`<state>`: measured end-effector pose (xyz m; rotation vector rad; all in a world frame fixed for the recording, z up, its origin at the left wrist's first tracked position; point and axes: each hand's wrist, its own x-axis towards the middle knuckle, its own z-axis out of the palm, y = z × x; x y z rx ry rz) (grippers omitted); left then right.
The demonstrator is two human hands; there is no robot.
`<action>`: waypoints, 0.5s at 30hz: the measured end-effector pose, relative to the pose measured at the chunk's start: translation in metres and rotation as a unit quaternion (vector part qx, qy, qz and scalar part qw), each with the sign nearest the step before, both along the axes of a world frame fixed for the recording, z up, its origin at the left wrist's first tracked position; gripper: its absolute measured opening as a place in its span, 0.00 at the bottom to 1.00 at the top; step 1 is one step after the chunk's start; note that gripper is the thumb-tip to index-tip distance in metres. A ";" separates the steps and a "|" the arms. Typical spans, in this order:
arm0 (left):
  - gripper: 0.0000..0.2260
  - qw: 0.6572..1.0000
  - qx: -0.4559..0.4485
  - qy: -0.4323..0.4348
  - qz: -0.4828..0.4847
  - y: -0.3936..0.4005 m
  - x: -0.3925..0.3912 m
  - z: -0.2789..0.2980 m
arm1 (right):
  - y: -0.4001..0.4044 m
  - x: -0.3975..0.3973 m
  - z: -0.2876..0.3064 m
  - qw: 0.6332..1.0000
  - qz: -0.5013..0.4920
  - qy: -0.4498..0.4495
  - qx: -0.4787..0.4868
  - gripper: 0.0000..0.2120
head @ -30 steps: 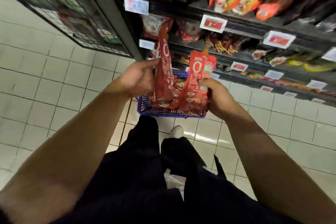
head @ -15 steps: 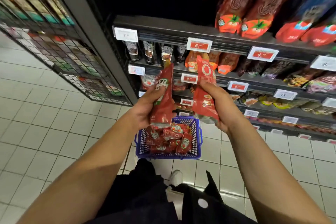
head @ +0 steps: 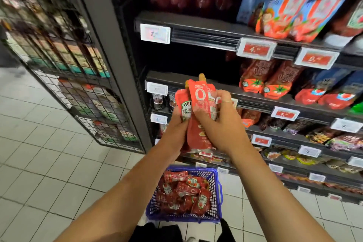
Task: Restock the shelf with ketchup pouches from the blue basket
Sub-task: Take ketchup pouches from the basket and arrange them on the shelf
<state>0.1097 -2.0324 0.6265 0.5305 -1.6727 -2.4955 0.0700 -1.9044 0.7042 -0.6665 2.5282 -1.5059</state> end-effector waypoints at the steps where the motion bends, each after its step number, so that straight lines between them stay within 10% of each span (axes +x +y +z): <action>1: 0.21 1.000 -0.010 0.013 -0.003 -0.005 -0.005 0.006 | -0.004 -0.001 0.007 1.000 0.009 -0.013 0.008 0.22; 9: 0.27 0.998 -0.027 0.061 -0.010 -0.050 -0.028 0.023 | -0.040 -0.024 0.043 0.961 0.118 -0.131 0.212 0.52; 15: 0.14 0.999 -0.022 0.022 -0.023 -0.094 -0.032 0.042 | -0.049 -0.028 0.053 0.939 0.058 -0.339 -0.030 0.37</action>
